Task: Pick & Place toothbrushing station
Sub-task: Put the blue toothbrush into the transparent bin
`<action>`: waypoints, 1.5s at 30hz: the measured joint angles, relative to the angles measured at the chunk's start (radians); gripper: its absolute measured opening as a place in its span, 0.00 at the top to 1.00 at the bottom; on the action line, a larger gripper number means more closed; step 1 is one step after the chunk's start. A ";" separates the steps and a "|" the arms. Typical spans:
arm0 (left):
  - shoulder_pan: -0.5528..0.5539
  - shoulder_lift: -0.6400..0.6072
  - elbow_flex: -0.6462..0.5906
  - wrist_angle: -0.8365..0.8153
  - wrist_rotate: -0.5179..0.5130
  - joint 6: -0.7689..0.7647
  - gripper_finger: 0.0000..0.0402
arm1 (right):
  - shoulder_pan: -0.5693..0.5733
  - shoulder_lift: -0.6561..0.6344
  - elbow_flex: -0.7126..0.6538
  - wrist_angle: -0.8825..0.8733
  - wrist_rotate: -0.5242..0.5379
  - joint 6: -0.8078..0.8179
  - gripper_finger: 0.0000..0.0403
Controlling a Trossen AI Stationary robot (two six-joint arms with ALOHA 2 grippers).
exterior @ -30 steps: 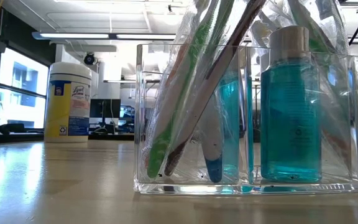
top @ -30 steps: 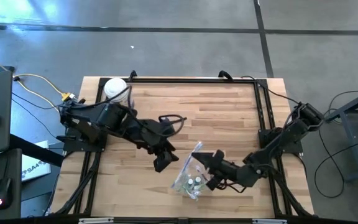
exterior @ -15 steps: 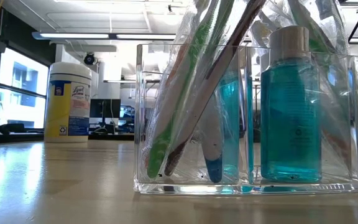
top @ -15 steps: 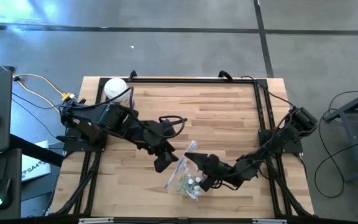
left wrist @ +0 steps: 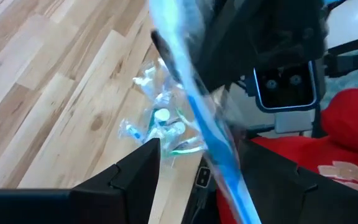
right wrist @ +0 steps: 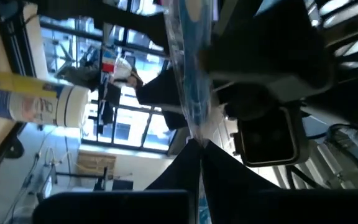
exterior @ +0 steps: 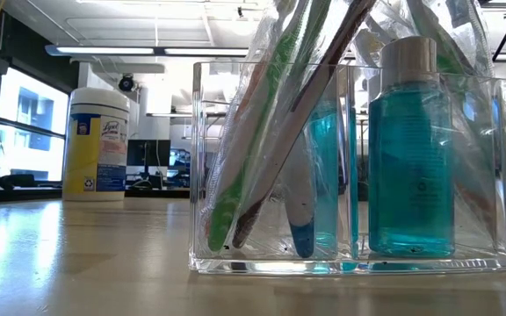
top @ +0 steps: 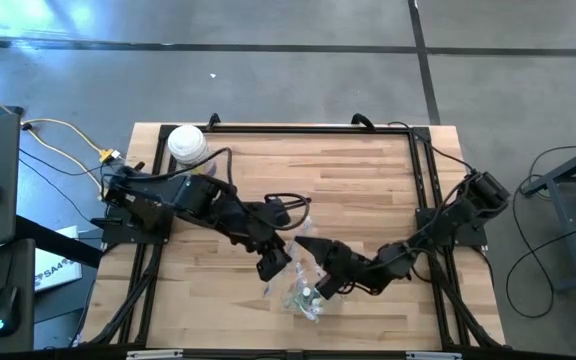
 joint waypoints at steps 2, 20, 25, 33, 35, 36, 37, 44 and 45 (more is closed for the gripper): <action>0.000 0.005 -0.002 -0.005 0.009 0.006 0.47 | -0.013 0.000 0.000 0.000 0.001 -0.010 0.99; 0.000 0.038 -0.001 0.003 0.046 0.123 0.47 | -0.042 0.000 0.000 0.000 0.025 -0.010 0.99; 0.000 0.038 -0.001 0.001 0.048 0.124 0.47 | -0.042 0.000 0.000 0.000 0.040 -0.010 0.99; 0.000 0.038 -0.001 0.000 0.048 0.121 0.47 | -0.032 0.000 0.000 0.000 0.042 -0.010 0.99; 0.000 0.038 -0.001 0.000 0.048 0.121 0.47 | -0.027 0.000 0.000 -0.001 0.042 -0.010 0.99; 0.000 0.038 -0.001 -0.001 0.048 0.121 0.48 | -0.026 0.000 0.000 -0.001 0.042 -0.011 0.99; 0.000 0.038 -0.001 -0.001 0.048 0.121 0.50 | -0.026 0.000 0.000 -0.001 0.042 -0.013 0.99; 0.000 0.038 -0.001 -0.011 0.048 0.123 0.81 | -0.013 0.000 0.000 0.000 0.042 -0.014 0.99; 0.000 0.038 -0.001 -0.018 0.046 0.125 0.87 | -0.013 -0.001 0.001 0.001 0.042 -0.014 0.99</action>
